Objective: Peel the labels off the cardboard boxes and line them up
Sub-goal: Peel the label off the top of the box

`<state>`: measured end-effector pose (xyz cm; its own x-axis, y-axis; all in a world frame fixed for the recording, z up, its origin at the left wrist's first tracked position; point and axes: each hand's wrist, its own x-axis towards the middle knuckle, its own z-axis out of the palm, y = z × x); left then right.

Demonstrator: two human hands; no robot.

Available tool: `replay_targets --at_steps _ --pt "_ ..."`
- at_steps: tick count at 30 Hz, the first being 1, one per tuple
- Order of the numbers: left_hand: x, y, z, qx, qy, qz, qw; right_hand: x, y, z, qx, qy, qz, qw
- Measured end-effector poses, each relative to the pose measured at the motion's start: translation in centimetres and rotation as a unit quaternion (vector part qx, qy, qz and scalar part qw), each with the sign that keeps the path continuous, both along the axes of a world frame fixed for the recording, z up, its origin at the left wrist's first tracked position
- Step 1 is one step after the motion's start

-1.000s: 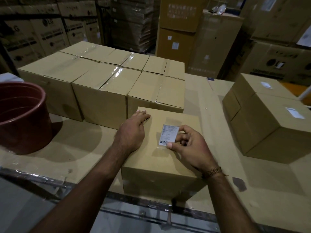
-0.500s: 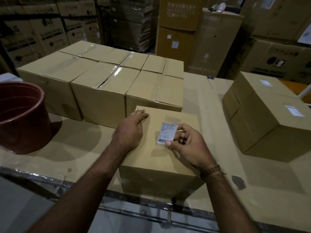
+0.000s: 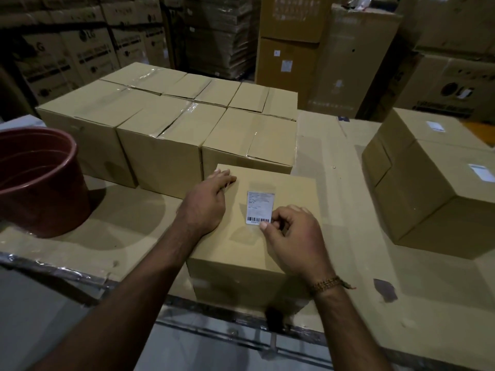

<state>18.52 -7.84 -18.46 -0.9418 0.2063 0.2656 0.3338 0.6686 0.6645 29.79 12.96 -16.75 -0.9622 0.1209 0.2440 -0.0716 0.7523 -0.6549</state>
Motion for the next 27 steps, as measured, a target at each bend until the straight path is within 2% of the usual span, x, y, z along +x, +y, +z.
replay_targets --at_steps 27 --pt "1.0 0.3 1.0 -0.02 -0.018 0.024 0.999 0.0 0.7 -0.4 -0.012 0.009 0.056 0.998"
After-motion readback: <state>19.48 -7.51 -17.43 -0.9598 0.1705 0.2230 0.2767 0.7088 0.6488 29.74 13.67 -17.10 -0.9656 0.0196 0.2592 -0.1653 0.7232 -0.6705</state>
